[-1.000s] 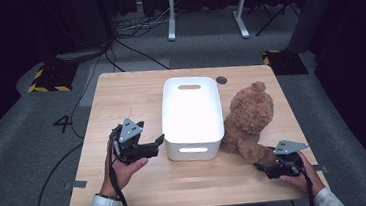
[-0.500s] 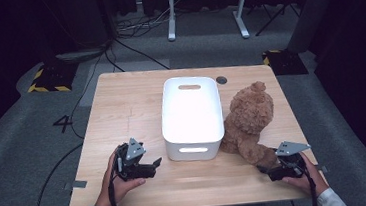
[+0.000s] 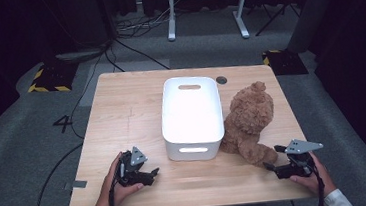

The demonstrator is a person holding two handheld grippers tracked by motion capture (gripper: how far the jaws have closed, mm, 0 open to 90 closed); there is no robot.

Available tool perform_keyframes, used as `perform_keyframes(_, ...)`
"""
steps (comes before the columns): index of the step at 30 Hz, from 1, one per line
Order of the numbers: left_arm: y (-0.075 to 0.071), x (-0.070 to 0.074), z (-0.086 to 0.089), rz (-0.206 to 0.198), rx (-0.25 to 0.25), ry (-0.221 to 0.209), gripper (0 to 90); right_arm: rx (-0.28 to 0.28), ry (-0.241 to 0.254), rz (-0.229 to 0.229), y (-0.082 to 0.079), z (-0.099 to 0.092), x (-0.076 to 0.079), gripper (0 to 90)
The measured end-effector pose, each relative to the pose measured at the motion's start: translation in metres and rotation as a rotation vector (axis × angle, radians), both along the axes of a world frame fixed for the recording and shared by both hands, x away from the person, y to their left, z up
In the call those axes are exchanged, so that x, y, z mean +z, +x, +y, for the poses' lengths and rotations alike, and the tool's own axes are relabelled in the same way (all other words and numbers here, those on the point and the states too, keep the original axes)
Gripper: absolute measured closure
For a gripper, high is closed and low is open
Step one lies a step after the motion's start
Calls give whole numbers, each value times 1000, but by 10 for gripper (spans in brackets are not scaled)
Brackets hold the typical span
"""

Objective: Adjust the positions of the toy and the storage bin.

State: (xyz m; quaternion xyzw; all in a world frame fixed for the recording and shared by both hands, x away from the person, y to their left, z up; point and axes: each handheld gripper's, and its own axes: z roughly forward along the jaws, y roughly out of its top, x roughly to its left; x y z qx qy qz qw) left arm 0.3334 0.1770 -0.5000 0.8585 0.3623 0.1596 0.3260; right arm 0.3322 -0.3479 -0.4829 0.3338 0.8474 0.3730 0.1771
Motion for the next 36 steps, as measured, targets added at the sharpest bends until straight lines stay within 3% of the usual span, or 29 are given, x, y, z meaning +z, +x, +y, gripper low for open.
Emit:
perform_keyframes(6, 1, -2, 4, 31, 11, -13, 161, 19, 21, -37, -7, 2, 13, 176)
perform_keyframes(8, 2, -4, 6, 45, 22, -39, 153, 15, 31, -50, -8, 2, 16, 176)
perform_keyframes(13, 1, -6, 6, 30, 26, -54, 146, -20, 60, -100, -7, 2, 25, 188)
perform_keyframes(18, 1, -6, 6, 30, 28, -50, 143, -44, 73, -119, -2, 2, 29, 188)
perform_keyframes(21, 1, -6, 5, 30, 33, -50, 141, -51, 107, -139, 2, 4, 35, 189)
perform_keyframes(36, 1, -6, 5, 29, 30, -49, 141, -88, 151, -196, 18, 32, 58, 189)
